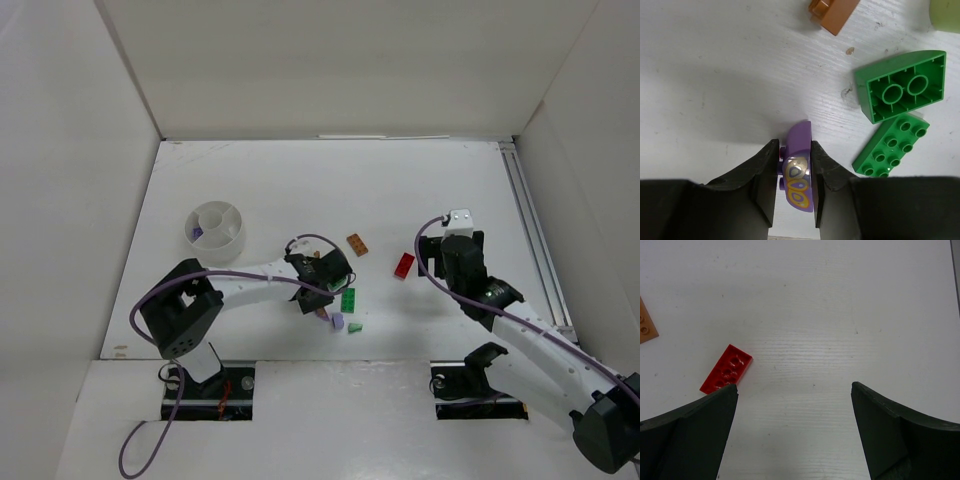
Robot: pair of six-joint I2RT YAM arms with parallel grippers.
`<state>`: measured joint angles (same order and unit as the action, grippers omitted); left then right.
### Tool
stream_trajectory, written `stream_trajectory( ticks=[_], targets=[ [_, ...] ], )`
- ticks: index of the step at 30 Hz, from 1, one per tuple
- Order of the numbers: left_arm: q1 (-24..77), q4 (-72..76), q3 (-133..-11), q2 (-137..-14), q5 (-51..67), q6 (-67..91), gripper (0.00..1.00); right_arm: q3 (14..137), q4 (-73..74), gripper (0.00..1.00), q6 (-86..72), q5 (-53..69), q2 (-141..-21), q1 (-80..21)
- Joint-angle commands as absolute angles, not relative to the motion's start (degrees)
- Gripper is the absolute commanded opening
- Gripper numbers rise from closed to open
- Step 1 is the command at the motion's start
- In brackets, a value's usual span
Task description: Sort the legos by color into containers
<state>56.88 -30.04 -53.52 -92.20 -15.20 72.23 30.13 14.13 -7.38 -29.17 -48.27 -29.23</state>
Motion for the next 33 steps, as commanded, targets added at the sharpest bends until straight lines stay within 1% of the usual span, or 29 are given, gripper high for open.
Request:
stream_trajectory(
  ticks=[1,2,3,7,8,10,11,12,14,15,16,17,18,21,22,25,32,33],
  targets=[
    [57.0,-33.8,-55.8,-90.2,-19.5,72.9,0.04,30.3,12.7,1.0,-8.1,-30.1,-48.0,-28.9],
    [57.0,-35.8,-56.5,-90.2,-20.7,72.9,0.01,30.3,12.7,1.0,-8.1,-30.1,-48.0,-28.9],
    [57.0,-37.3,-57.4,-88.3,-22.3,73.8,0.01,30.3,12.7,1.0,-7.6,-30.1,-48.0,-28.9],
    [51.8,-42.4,-58.2,-82.7,-29.8,72.8,0.01,30.3,12.2,1.0,-7.0,-29.5,-48.0,-28.9],
    [47.7,-43.1,-58.2,-81.2,-32.4,71.5,0.01,30.3,12.2,1.0,-6.4,-29.0,-48.0,-28.9],
    [43.2,-43.7,-58.2,-76.0,-35.2,69.4,0.01,29.6,10.6,1.0,-5.9,-29.0,-47.4,-28.9],
    [38.8,-43.2,-58.2,-73.9,-36.5,68.3,0.01,29.6,10.1,1.0,-5.9,-29.0,-46.9,-28.9],
    [36.7,-41.9,-58.2,-72.0,-38.9,64.7,0.01,28.9,9.6,1.0,-5.3,-28.5,-46.8,-28.9],
    [31.7,-35.3,-57.7,-66.3,-38.9,59.6,0.03,28.4,8.5,1.0,-4.6,-28.0,-46.3,-28.9],
    [26.0,-32.3,-57.1,-64.5,-36.7,56.2,0.04,28.4,7.9,1.0,-3.9,-27.9,-45.8,-28.9],
    [23.0,-26.9,-56.6,-63.1,-35.2,52.8,0.04,28.4,7.9,1.0,-3.9,-27.9,-45.8,-28.9],
    [19.9,-24.7,-55.8,-60.8,-33.9,48.4,0.06,28.4,7.3,1.0,-3.9,-28.7,-45.8,-28.9],
    [13.8,-22.6,-55.8,-60.0,-32.4,46.2,0.06,27.8,7.3,1.0,-3.9,-29.4,-45.1,-28.9],
    [6.1,-17.9,-55.3,-60.0,-27.7,40.2,0.08,27.8,6.8,1.0,-3.9,-31.5,-45.1,-28.9],
    [2.1,-17.0,-55.3,-60.7,-26.9,39.1,0.09,27.8,6.8,1.0,-3.9,-32.0,-45.1,-28.9],
    [-2.9,-16.3,-57.9,-65.1,-26.7,37.6,0.09,28.5,6.8,1.0,-3.3,-32.7,-45.7,-28.9],
    [-6.1,-17.0,-63.5,-76.4,-31.8,35.4,0.09,30.2,6.2,1.0,-3.3,-34.1,-49.2,-28.9],
    [-6.1,-16.4,-63.5,-77.3,-31.8,35.4,0.07,30.2,6.2,1.0,-3.3,-34.6,-49.7,-28.9]
  ],
)
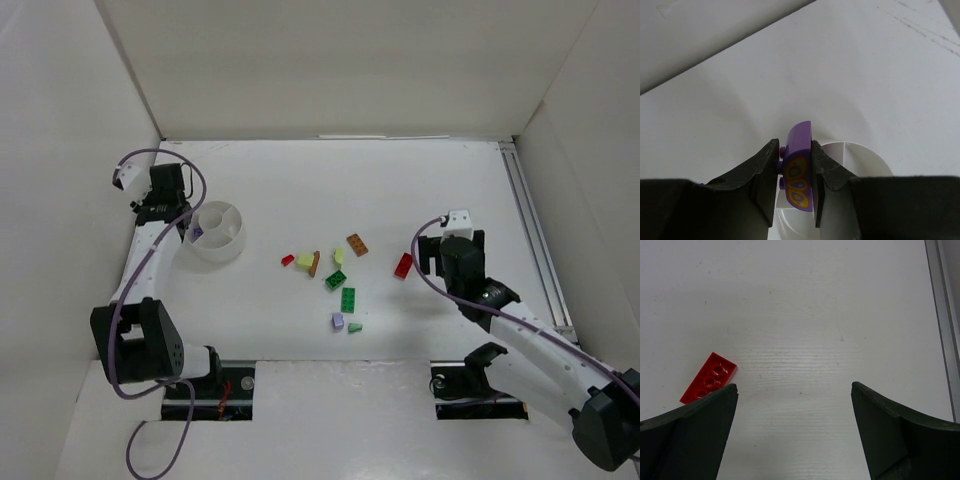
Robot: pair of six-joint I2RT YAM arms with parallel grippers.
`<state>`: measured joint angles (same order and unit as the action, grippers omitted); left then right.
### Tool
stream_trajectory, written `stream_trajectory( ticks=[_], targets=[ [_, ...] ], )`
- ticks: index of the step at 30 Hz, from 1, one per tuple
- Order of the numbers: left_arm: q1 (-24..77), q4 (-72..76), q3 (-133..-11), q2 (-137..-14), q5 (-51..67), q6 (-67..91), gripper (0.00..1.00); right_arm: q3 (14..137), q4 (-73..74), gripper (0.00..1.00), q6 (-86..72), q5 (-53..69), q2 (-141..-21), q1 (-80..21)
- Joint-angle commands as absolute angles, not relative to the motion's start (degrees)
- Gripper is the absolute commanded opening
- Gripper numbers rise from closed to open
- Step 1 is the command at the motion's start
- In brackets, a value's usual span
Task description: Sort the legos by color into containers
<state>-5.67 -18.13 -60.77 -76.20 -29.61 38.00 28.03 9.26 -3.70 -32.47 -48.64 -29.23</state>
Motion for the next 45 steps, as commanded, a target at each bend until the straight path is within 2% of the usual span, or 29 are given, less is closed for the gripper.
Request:
stream_trajectory(
  ticks=[1,9,19,27,31,36,38,45],
  targets=[
    [-6.1,-15.4,-63.5,-78.2,-31.8,34.5,0.07,30.8,6.2,1.0,-3.3,-34.6,-49.7,-28.9],
    [-6.1,-12.3,-61.4,-81.2,-26.5,33.3,0.06,31.8,6.2,1.0,-3.3,-35.2,-52.0,-28.9],
    [-6.1,-12.7,-61.3,-82.3,-25.3,33.3,0.07,31.8,6.2,1.0,-3.3,-35.2,-52.0,-28.9],
    [-3.7,-15.1,-61.3,-83.5,-28.8,33.9,0.22,31.3,6.2,1.0,-3.3,-35.2,-51.0,-28.9],
    [-3.7,-16.3,-62.0,-84.7,-28.0,33.9,0.24,31.3,6.2,1.0,-3.3,-35.2,-51.0,-28.9],
    [-3.7,-17.6,-62.0,-84.7,-27.9,34.5,0.41,30.8,6.2,1.0,-3.3,-35.2,-50.4,-28.9],
    [-3.7,-18.1,-62.0,-84.1,-27.9,34.5,0.53,30.8,6.2,1.0,-3.3,-35.2,-49.8,-28.9],
    [-3.7,-18.6,-62.5,-78.2,-25.0,35.1,0.53,30.8,6.2,1.0,-3.3,-35.2,-48.8,-28.9]
  ],
)
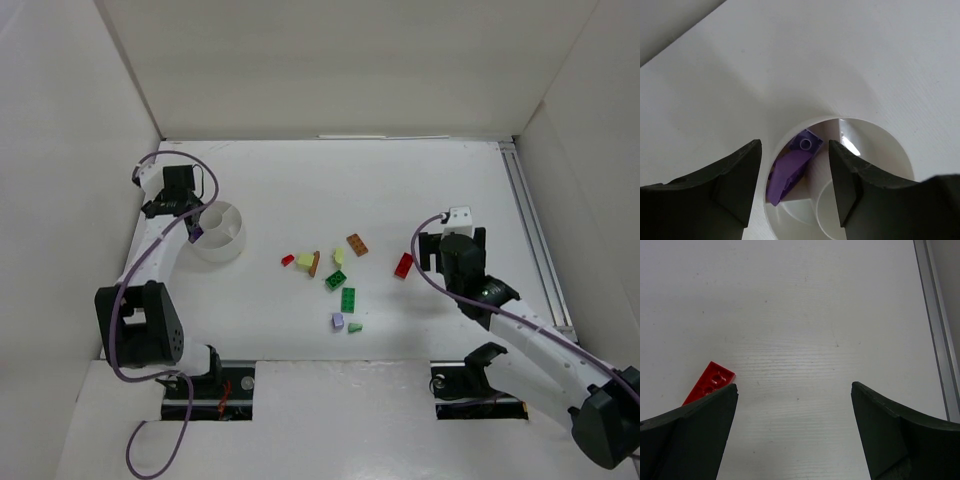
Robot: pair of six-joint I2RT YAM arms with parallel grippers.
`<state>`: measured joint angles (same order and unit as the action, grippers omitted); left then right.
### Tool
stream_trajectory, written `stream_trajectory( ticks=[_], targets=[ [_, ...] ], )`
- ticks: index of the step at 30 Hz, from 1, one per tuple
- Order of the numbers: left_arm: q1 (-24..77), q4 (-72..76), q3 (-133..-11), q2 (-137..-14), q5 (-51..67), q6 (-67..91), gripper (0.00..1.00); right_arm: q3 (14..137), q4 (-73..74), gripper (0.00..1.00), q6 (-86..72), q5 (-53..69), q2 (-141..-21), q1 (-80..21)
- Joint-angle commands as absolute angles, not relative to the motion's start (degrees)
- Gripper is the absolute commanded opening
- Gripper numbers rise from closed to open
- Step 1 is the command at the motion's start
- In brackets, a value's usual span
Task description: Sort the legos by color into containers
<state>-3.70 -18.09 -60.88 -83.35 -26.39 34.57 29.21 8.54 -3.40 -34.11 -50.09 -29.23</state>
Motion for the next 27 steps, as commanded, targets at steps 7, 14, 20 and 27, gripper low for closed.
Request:
stream_trajectory(
  ticks=[7,14,20,27],
  targets=[
    [5.7,-10.4,-57.2,-66.5,-8.9,28.7,0.84,30.2,6.2,1.0,-2.7,-33.6,-47.6,-28.9],
    [36.7,-7.9,-53.0,-65.5,-7.0,27.8,0.9,30.2,6.2,1.0,-2.2,-31.1,-47.6,-28.9],
    [53.7,-11.3,-50.7,-73.0,-5.9,34.2,0.84,30.2,6.2,1.0,-2.2,-30.6,-48.2,-28.9],
    [61.9,-16.8,-52.6,-82.5,-8.3,41.6,0.77,29.7,6.2,1.0,-2.2,-30.1,-48.8,-29.4]
  ],
)
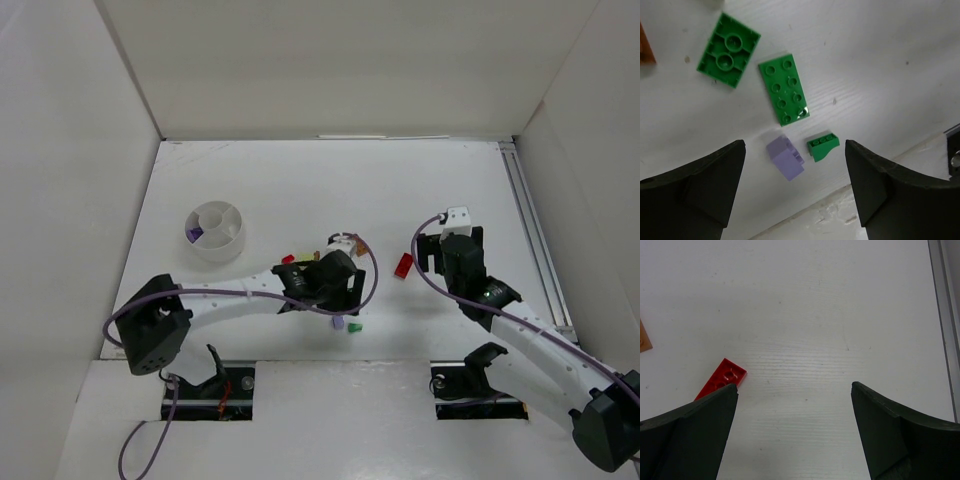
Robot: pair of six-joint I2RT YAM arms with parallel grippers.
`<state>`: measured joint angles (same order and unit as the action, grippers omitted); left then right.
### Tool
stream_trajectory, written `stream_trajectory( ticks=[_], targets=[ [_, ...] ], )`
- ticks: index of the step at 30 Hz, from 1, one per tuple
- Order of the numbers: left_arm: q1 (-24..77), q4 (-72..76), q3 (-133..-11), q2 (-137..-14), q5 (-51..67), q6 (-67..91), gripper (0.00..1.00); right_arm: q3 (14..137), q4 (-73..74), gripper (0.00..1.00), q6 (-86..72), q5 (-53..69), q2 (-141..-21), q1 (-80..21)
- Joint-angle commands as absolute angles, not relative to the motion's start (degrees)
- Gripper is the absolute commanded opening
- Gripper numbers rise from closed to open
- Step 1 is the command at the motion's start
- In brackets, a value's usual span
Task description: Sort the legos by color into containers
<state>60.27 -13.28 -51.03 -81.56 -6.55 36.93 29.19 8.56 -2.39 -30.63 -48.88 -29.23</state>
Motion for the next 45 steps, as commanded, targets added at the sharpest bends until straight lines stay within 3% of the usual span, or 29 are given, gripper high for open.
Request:
stream_trajectory(
  ticks=[1,14,22,25,30,37,45],
  targets=[
    [62.5,-16.8,-52.6,-83.2,-7.4,41.7,0.77,29.7,6.2,1.0,-2.7,-30.1,-48.8,-29.4],
    [63.7,-20.6,-54.3,-91.4,-10.4,46.6,0.59,29.2,6.2,1.0,-2.7,-30.1,-48.8,-29.4],
    [63.7,-21.9,-54.3,-91.8,-8.1,47.1,0.27,29.2,6.2,1.0,-2.7,-30.6,-48.8,-29.4],
    [63.7,-23.1,-54.3,-90.4,-8.1,47.1,0.19,29.2,6.2,1.0,-2.7,-30.6,-48.8,-29.4],
    [63.0,-30.5,-57.1,-88.2,-19.5,49.9,0.12,29.2,6.2,1.0,-2.7,-30.6,-48.8,-29.4],
    [43.2,-30.7,-56.6,-76.8,-31.5,48.4,0.11,29.2,6.2,1.0,-2.7,-31.4,-49.4,-29.4],
    [19.6,-16.4,-54.6,-62.8,-29.3,37.5,0.15,30.8,4.7,1.0,-2.2,-32.7,-53.4,-29.4]
  ],
)
